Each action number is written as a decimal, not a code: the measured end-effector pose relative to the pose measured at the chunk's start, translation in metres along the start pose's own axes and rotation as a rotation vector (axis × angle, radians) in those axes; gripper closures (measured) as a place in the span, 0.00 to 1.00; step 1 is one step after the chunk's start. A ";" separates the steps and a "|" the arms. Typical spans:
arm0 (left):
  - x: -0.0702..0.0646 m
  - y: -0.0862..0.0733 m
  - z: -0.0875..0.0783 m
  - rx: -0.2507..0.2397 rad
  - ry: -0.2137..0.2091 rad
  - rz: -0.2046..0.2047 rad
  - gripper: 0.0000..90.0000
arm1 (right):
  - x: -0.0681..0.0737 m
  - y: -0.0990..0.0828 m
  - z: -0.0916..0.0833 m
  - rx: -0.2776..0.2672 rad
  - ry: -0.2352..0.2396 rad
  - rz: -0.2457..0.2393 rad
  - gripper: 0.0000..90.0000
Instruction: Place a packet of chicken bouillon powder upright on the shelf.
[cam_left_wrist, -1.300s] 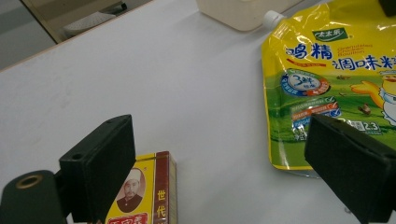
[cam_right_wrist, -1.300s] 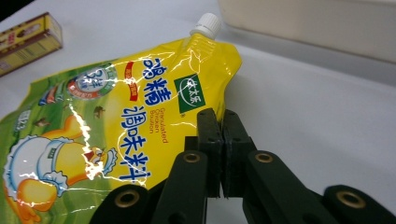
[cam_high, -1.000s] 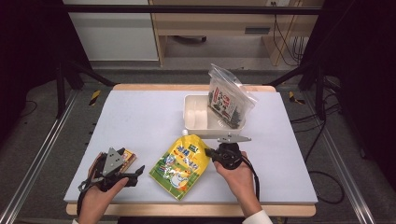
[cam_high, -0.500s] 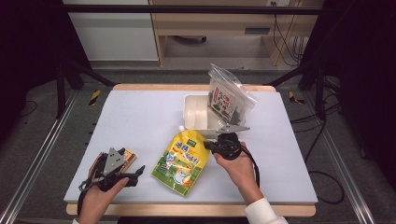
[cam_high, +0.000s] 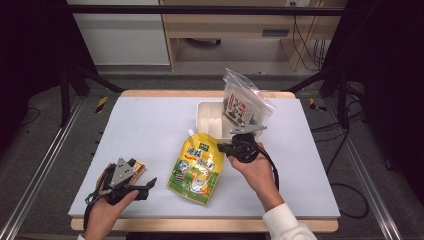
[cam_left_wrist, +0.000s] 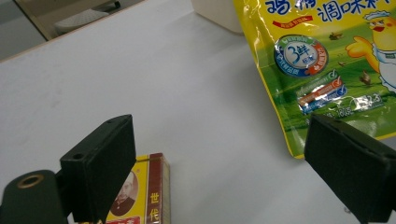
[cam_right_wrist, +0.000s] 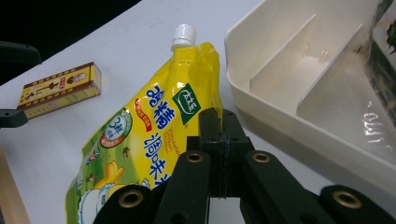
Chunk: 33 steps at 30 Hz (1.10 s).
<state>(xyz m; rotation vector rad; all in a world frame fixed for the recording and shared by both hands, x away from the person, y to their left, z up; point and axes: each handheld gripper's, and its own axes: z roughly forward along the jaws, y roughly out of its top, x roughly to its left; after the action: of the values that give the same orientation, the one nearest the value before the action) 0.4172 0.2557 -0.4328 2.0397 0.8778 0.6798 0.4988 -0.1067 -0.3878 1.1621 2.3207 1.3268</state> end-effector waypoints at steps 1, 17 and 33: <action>0.001 0.002 0.000 0.010 -0.007 0.001 0.10 | 0.000 0.003 -0.001 0.001 0.004 -0.009 1.00; 0.001 0.086 -0.008 0.050 -0.117 0.208 0.09 | 0.028 0.053 -0.008 0.022 0.055 -0.226 1.00; 0.019 0.130 -0.005 0.037 -0.204 0.275 0.13 | 0.053 0.080 -0.015 0.018 0.088 -0.347 1.00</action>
<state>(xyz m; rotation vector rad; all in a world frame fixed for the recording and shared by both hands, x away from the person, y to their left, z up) 0.4706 0.2154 -0.3199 2.2409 0.5013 0.5908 0.4972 -0.0550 -0.3056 0.6725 2.4577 1.2508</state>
